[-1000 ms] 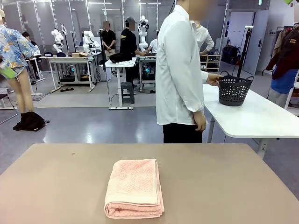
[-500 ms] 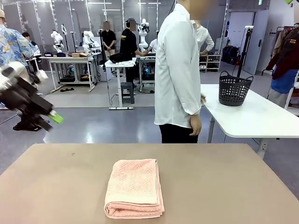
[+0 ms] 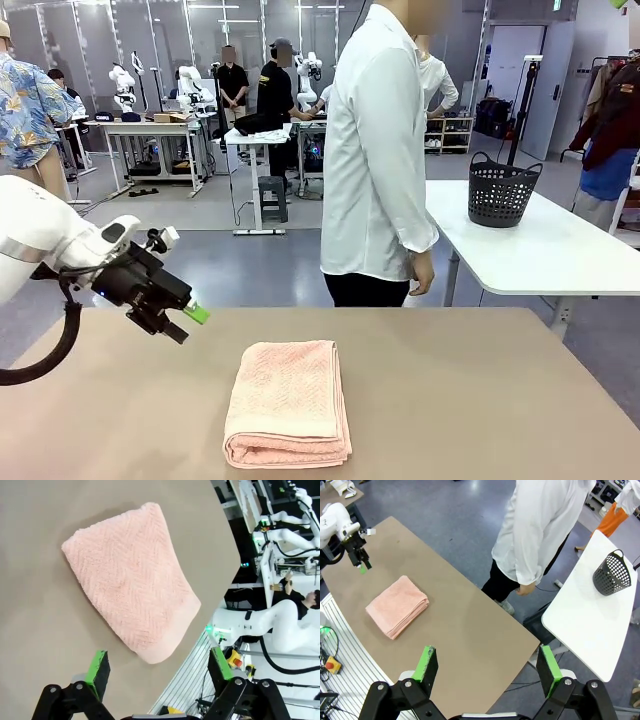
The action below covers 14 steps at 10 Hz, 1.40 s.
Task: Fold the towel.
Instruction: Pick up the 100 cm Hotel Towel and place it on the left side of the table.
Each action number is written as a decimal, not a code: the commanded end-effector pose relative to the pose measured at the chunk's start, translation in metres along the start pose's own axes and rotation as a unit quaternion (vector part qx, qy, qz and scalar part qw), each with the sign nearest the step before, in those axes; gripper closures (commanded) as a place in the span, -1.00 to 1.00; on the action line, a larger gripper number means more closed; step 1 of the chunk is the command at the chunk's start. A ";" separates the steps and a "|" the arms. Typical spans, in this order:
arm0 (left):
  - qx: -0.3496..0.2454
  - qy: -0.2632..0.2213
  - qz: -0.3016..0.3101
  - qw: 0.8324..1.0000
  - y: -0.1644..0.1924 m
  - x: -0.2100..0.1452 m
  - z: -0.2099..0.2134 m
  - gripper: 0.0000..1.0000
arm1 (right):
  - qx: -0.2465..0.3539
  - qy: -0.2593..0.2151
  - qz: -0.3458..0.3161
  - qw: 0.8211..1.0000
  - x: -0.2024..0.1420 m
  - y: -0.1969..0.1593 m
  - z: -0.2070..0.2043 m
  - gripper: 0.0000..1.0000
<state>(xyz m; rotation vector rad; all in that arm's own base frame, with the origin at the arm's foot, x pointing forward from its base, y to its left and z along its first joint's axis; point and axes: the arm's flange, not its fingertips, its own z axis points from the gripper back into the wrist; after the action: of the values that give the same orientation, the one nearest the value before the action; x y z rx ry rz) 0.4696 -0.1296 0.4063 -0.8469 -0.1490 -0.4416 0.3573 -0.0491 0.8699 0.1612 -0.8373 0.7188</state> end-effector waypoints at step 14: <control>0.046 -0.117 0.080 0.989 0.044 0.000 -0.049 -1.00 | 0.006 -0.001 -0.005 1.000 -0.001 0.001 0.001 -1.00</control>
<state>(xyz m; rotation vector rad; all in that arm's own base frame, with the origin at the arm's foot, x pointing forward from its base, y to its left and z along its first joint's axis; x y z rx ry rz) 0.4866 -0.1366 0.3581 -0.8080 -0.2952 -0.1737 0.3573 -0.0491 0.8699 0.1614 -0.8371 0.7188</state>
